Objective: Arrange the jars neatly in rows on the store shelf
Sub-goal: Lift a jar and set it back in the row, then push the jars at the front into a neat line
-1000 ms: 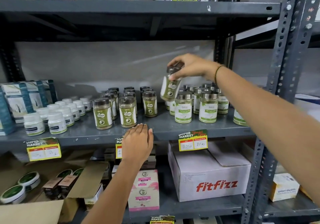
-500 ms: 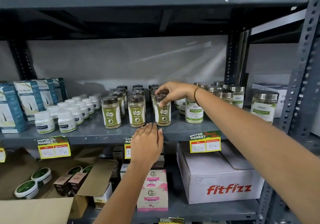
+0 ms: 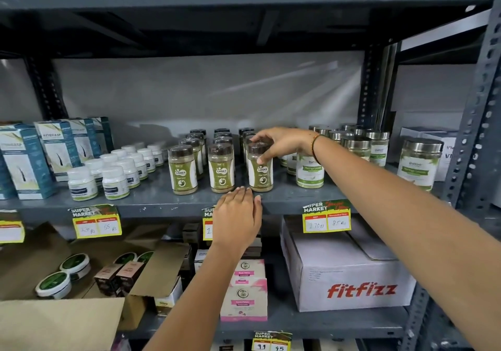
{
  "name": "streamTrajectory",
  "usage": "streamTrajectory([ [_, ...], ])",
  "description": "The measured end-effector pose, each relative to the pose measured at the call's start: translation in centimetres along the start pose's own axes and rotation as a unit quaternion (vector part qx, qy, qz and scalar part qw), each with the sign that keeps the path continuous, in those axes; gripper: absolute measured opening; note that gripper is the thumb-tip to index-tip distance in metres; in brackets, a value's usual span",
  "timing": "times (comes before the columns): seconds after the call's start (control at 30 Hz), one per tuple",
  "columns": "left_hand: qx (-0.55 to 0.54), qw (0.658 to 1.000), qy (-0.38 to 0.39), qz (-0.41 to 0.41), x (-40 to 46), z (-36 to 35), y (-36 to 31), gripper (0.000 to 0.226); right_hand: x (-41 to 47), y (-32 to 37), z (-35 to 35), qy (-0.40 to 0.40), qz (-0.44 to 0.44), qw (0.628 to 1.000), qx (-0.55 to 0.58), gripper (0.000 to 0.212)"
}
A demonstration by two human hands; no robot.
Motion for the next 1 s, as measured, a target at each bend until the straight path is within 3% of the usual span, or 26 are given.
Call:
streamTrajectory([
  [0.27,0.006,1.000,0.023,-0.006,-0.1,0.6,-0.1,0.051,-4.5,-1.1,2.0,-0.129,0.004,0.992,0.011,0.070],
  [0.43,-0.006,1.000,0.024,-0.002,-0.6,1.2,-0.4,0.044,-9.3,-3.7,3.9,-0.231,-0.008,0.972,0.028,0.058],
  [0.6,-0.011,1.000,0.028,-0.001,-0.6,1.1,-0.4,0.045,-13.7,-7.7,5.7,-0.310,-0.114,0.935,-0.132,0.045],
  [0.83,-0.019,1.000,0.022,0.004,-0.4,0.7,-0.2,0.047,-18.3,-13.3,8.5,-0.330,-0.294,0.841,-0.312,0.034],
  [1.0,-0.021,1.000,0.013,0.005,-0.4,0.5,-0.2,0.046,-19.4,-16.3,8.7,-0.231,-0.388,0.845,-0.287,0.043],
])
Point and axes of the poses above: each hand's wrist, its own x-axis towards the middle knuckle, its own z-axis out of the back of the hand, y = z × x, the point moved 6 cm from there along x, towards the middle knuckle, and after that the axes turned 11 degrees about y, right-handed, at the moved point
